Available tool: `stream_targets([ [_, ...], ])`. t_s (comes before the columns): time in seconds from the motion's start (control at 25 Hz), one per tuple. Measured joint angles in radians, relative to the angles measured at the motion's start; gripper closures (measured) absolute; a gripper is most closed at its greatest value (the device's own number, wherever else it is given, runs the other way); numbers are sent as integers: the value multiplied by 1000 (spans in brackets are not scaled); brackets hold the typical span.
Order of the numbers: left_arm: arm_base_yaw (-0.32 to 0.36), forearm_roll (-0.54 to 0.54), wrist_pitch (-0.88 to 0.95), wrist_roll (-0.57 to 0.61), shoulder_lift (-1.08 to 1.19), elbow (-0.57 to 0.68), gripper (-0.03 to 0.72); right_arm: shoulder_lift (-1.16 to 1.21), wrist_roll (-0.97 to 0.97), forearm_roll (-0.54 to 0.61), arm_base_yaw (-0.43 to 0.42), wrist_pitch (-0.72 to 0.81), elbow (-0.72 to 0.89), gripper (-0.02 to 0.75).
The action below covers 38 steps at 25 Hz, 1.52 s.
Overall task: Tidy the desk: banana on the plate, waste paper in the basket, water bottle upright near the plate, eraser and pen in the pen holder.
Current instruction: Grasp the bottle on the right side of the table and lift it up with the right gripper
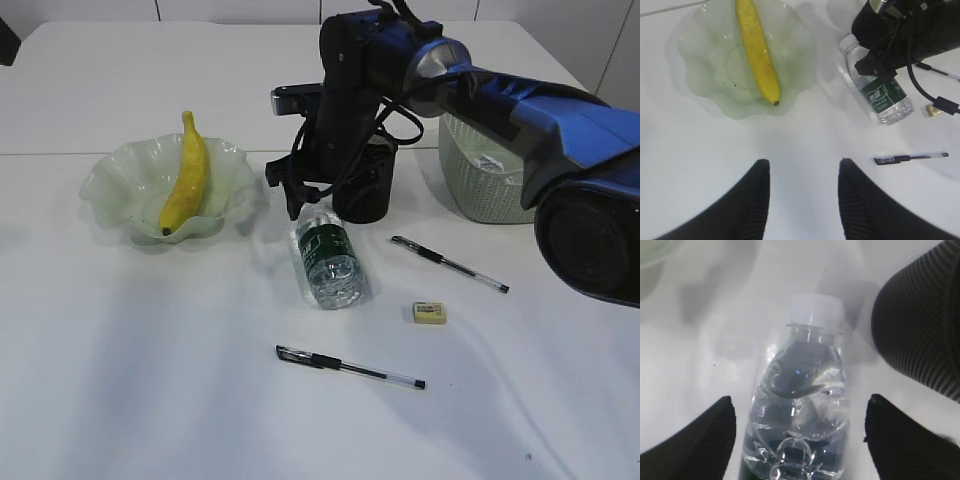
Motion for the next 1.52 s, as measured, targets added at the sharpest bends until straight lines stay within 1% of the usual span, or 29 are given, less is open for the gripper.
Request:
stream_targets([
  [1.52, 0, 0, 12, 0, 0, 0, 370, 57, 0, -2, 4, 0, -9, 143],
])
